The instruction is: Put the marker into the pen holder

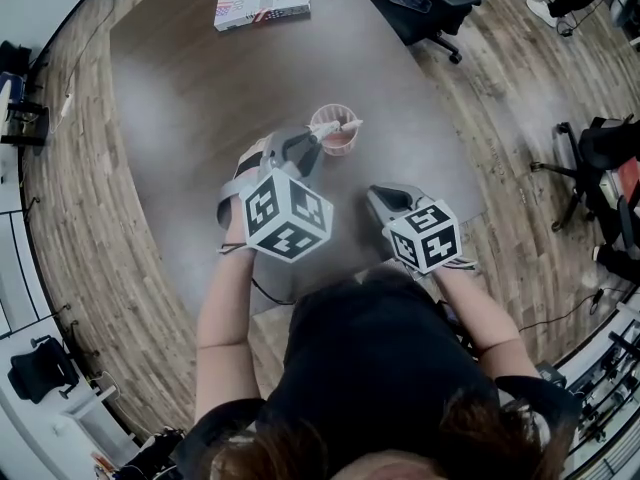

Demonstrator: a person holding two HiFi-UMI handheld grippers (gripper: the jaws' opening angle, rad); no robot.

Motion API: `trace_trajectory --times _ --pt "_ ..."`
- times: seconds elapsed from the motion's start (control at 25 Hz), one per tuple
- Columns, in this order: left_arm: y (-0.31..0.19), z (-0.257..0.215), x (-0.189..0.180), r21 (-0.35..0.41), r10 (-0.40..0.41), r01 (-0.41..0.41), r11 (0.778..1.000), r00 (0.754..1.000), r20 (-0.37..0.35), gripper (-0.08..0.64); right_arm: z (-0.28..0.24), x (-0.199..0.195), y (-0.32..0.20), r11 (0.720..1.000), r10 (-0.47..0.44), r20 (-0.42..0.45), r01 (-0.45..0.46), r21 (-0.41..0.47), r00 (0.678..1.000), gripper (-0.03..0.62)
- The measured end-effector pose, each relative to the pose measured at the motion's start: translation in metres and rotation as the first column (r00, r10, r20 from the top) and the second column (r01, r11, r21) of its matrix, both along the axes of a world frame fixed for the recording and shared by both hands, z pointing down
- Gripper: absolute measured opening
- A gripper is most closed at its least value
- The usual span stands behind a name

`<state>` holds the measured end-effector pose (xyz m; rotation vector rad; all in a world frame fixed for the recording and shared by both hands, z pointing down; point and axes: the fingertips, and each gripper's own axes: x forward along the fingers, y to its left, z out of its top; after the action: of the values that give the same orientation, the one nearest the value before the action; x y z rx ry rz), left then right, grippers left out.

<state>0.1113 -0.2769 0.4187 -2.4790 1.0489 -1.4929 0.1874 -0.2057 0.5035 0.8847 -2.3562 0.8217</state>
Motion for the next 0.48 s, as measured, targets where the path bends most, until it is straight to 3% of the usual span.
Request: trace_trajectory --times 0.12,0.48 --pt "-0.001 -0.001 0.003 0.009 -0.009 0.009 1.0 0.999 -0.05 0.16 0.0 0.0 -0.002 1.0 0.003 0.001 -0.003 0.002 1.0 0.018" --pt "0.005 -0.015 -0.011 0.04 -0.096 0.106 0.994 0.975 -0.199 0.107 -0.004 -0.009 0.0 1.0 -0.001 -0.004 0.001 0.013 1.0 0.018"
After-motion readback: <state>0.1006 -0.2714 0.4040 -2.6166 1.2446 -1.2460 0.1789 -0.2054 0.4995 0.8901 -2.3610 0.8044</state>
